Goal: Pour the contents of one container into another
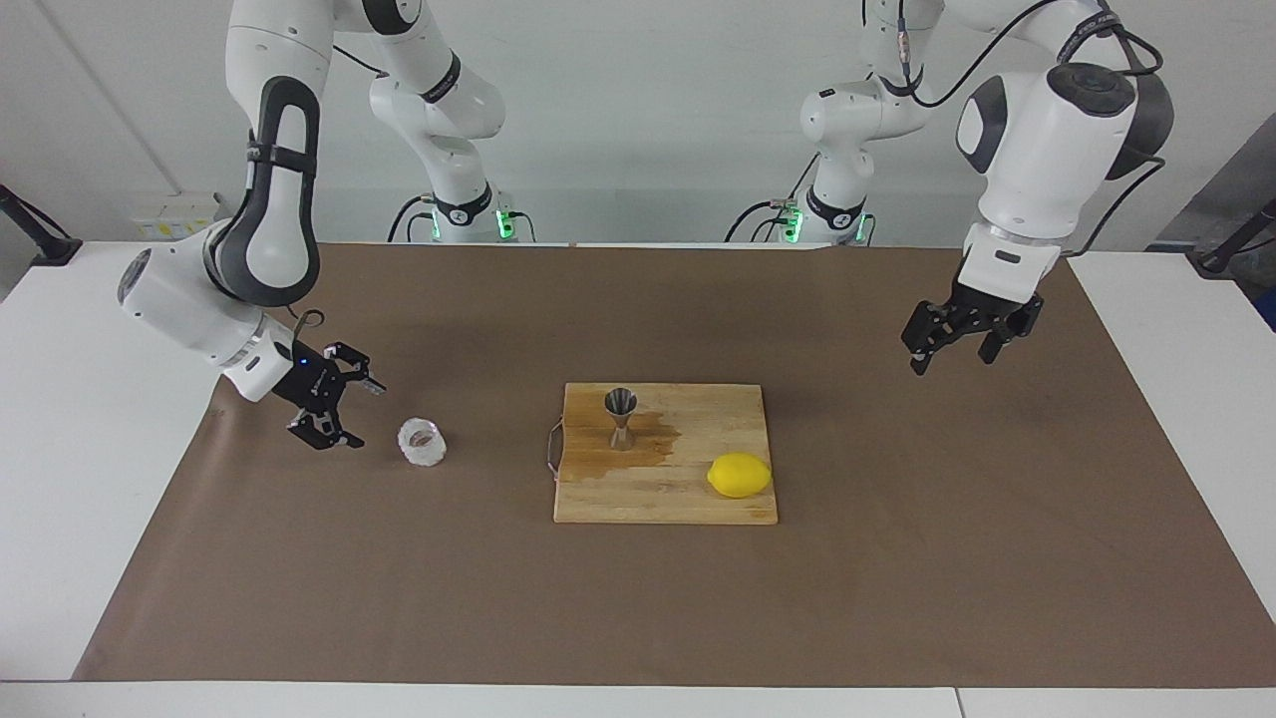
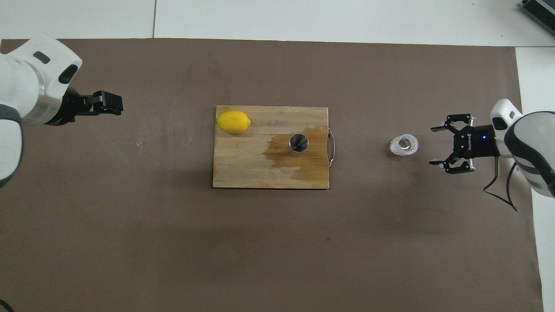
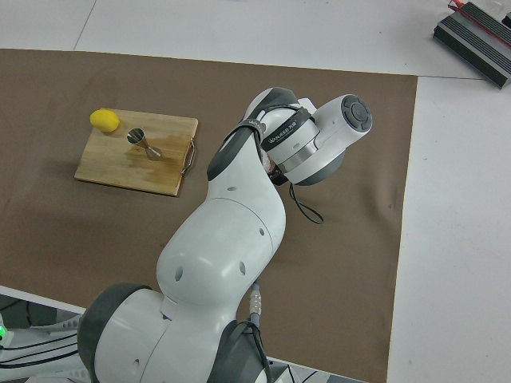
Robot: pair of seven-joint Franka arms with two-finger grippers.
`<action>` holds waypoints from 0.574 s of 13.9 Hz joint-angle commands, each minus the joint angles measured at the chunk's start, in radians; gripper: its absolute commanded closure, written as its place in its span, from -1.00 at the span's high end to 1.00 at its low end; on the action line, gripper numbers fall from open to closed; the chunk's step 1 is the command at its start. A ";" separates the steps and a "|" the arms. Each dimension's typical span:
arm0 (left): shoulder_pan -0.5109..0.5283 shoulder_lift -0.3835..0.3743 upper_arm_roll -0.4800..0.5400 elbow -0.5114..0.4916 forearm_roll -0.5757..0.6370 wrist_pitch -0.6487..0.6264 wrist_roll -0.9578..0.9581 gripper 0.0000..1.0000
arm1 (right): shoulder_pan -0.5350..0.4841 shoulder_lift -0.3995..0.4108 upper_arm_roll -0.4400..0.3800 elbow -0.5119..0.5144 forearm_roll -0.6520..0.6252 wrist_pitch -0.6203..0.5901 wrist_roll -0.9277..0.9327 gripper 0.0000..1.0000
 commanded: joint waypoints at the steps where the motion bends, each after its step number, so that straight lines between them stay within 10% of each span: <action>1: -0.068 -0.003 0.114 0.032 0.001 -0.065 0.090 1.00 | -0.001 0.054 0.013 0.016 0.085 0.017 -0.056 1.00; 8: -0.098 -0.072 0.185 0.056 -0.052 -0.192 0.231 1.00 | 0.027 0.089 0.032 0.012 0.099 0.055 -0.083 1.00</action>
